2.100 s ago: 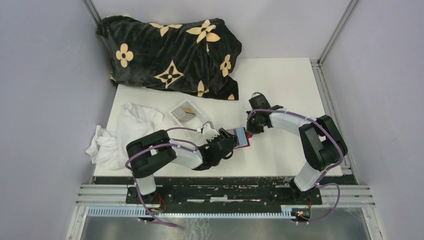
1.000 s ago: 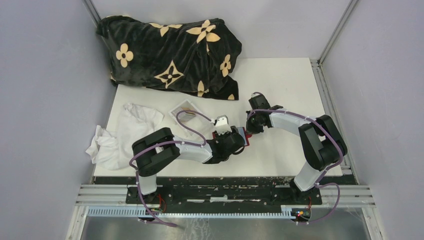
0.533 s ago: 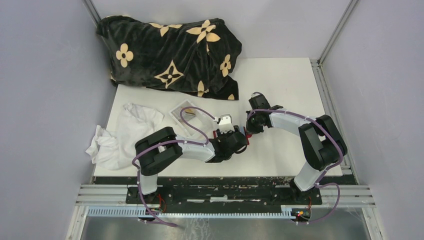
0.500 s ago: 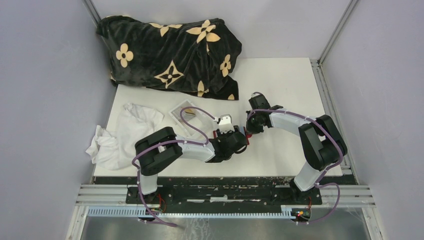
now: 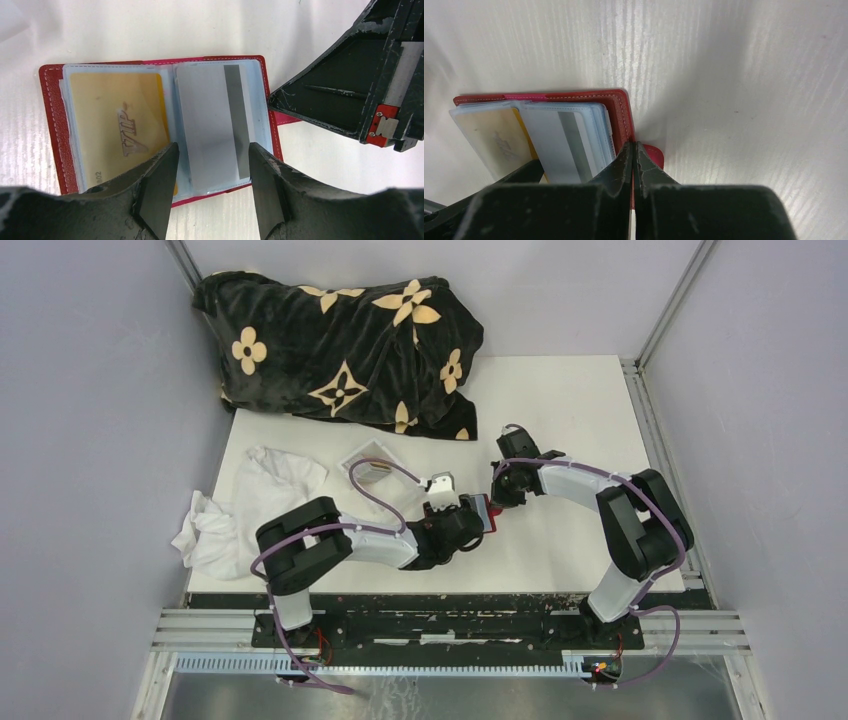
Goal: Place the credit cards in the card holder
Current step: Insert the credit card into the card holder.
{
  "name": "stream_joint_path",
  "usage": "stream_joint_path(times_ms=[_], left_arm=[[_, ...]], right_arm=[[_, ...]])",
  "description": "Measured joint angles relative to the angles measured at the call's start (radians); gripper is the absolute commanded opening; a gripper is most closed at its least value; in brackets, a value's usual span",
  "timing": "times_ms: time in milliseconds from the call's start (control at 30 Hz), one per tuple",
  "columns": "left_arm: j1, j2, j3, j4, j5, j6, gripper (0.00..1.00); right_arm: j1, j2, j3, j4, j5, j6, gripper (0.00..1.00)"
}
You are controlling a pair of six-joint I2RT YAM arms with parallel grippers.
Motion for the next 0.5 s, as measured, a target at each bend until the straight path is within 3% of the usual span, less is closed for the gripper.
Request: stream_joint_path(times_ms=[400,500], left_arm=[[0.000,-0.102,-0.150,0.054,-0.052,-0.038,0.45],[0.000,-0.106,-0.166,0.074,-0.057,-0.041,0.36]], right_arm=[[0.011,0.006,0.000,0.018,-0.014,0.007,0.01],[0.011,0.006,0.000,0.018,-0.014,0.007,0.01]])
